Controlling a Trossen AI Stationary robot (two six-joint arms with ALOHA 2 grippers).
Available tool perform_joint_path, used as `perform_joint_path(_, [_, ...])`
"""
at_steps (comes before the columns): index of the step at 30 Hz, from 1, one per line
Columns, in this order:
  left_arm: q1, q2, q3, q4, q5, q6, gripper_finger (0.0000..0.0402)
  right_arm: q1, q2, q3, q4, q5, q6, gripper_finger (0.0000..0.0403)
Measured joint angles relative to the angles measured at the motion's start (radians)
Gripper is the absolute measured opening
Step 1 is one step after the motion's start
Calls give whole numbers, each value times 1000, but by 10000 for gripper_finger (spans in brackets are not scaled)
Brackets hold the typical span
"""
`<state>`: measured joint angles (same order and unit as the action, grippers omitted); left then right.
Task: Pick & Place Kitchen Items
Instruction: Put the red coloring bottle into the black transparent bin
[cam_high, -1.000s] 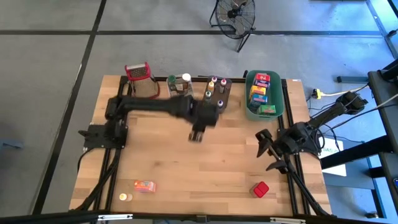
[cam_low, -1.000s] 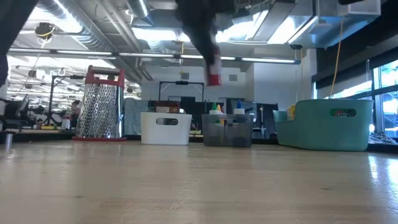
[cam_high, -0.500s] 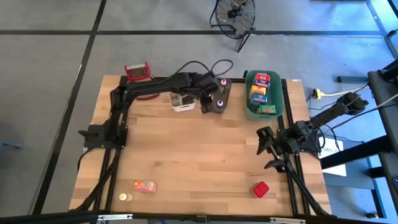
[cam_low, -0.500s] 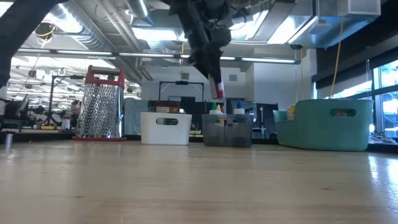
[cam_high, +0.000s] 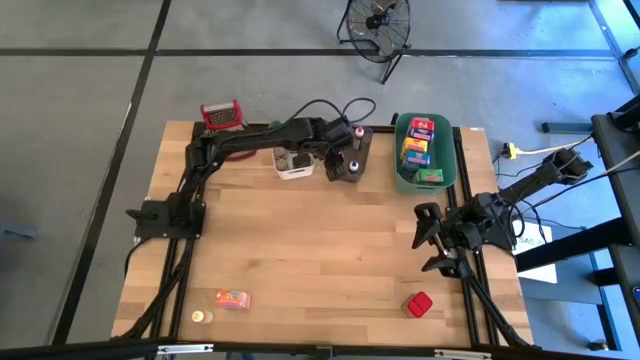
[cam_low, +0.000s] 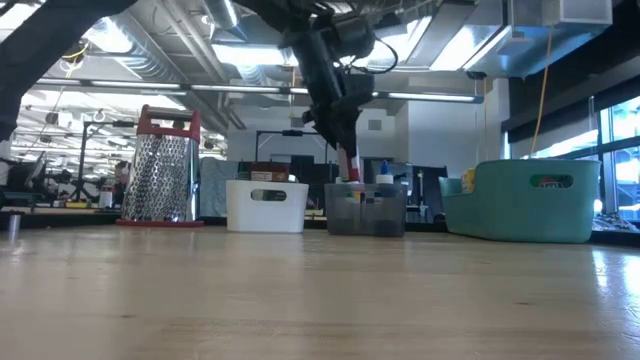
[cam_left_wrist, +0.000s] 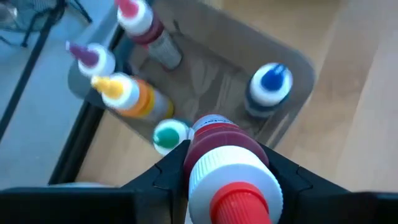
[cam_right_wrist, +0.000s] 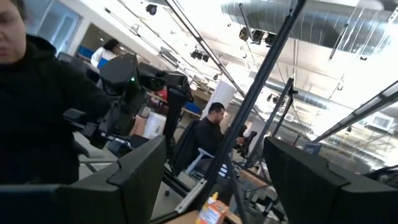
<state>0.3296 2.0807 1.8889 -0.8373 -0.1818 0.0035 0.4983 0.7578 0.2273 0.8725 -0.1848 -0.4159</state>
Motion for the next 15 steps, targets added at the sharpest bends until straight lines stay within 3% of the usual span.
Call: perform_joint_path(15, [20, 57, 0, -26, 27, -27, 135, -76, 0, 51, -107, 0, -69, 273])
